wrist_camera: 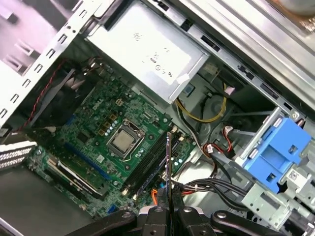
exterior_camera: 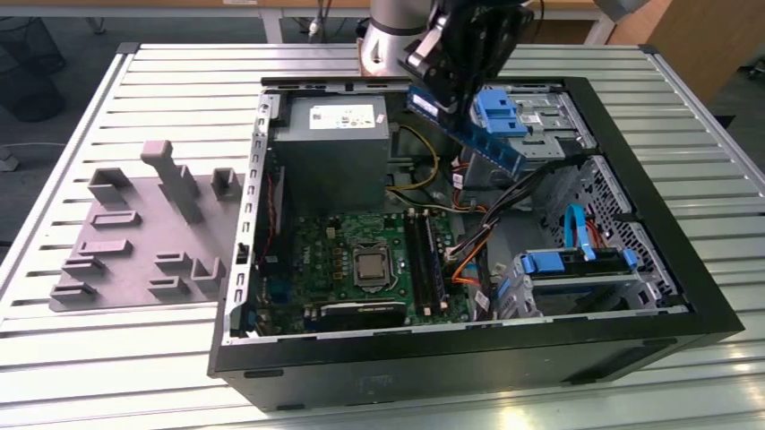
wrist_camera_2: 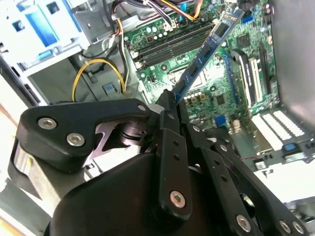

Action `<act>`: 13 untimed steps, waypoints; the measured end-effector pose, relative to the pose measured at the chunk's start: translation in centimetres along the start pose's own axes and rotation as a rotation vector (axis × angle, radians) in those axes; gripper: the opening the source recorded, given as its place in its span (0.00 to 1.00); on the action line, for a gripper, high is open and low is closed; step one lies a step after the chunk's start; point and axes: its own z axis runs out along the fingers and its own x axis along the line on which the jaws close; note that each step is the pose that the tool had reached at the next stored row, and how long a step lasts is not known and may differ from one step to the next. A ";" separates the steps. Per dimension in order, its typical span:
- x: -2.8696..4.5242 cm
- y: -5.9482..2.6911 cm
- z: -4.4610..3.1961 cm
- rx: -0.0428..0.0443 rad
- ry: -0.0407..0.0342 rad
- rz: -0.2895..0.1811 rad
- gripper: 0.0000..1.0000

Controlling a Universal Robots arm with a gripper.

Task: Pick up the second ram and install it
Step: 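Insert the second ram into the second slot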

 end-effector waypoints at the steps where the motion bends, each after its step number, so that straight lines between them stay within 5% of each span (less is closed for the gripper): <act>1: 0.00 0.00 0.01 0.0005 -0.0001 0.019 0.14; 13: 0.01 0.00 0.22 0.0056 -0.0020 0.237 0.14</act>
